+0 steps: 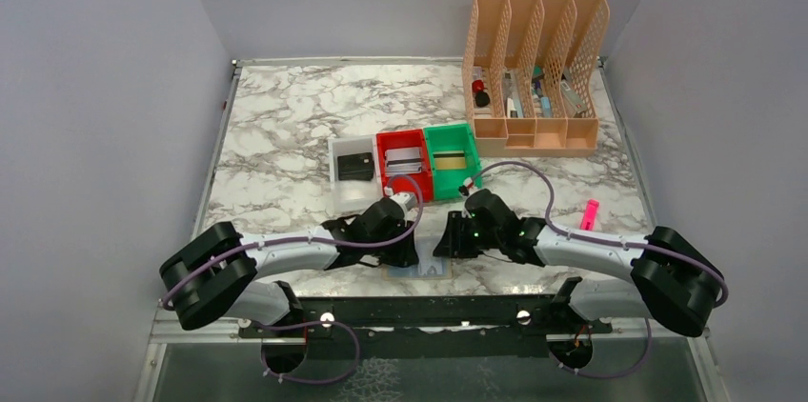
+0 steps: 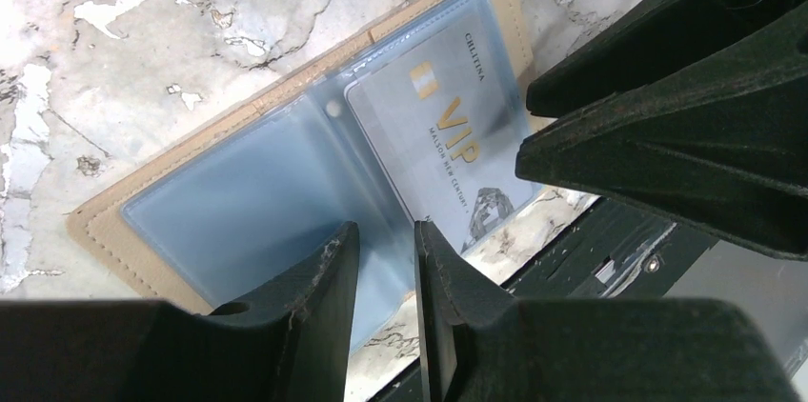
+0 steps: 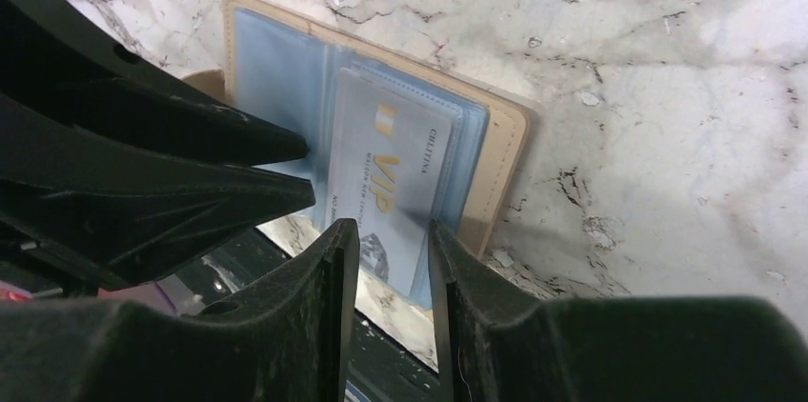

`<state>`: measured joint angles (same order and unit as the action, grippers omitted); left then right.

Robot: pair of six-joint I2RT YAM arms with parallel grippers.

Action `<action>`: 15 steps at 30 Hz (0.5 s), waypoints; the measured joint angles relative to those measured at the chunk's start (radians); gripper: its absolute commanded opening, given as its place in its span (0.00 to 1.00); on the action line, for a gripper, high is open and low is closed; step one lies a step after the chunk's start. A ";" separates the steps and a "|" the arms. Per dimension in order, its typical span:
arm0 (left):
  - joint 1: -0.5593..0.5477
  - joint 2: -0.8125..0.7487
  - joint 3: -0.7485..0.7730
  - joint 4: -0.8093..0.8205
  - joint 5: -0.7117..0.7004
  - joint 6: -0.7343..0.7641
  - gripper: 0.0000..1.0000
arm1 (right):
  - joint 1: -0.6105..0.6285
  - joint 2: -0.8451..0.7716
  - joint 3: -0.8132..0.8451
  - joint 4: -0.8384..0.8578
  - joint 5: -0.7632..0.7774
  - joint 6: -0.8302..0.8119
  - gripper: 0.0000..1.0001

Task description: Take the credit cards out of the card holder

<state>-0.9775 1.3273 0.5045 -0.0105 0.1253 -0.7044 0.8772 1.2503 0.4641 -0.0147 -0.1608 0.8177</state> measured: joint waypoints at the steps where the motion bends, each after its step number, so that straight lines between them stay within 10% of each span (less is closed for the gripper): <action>1: 0.000 0.001 -0.003 0.007 -0.003 0.000 0.29 | 0.000 0.000 0.000 0.003 -0.007 0.000 0.36; 15: -0.002 -0.013 -0.029 0.039 -0.016 -0.019 0.29 | 0.000 0.063 -0.008 0.083 -0.058 0.023 0.36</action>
<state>-0.9794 1.3144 0.4755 0.0284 0.1097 -0.7231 0.8772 1.3132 0.4561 0.0685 -0.2188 0.8410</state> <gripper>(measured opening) 0.289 0.353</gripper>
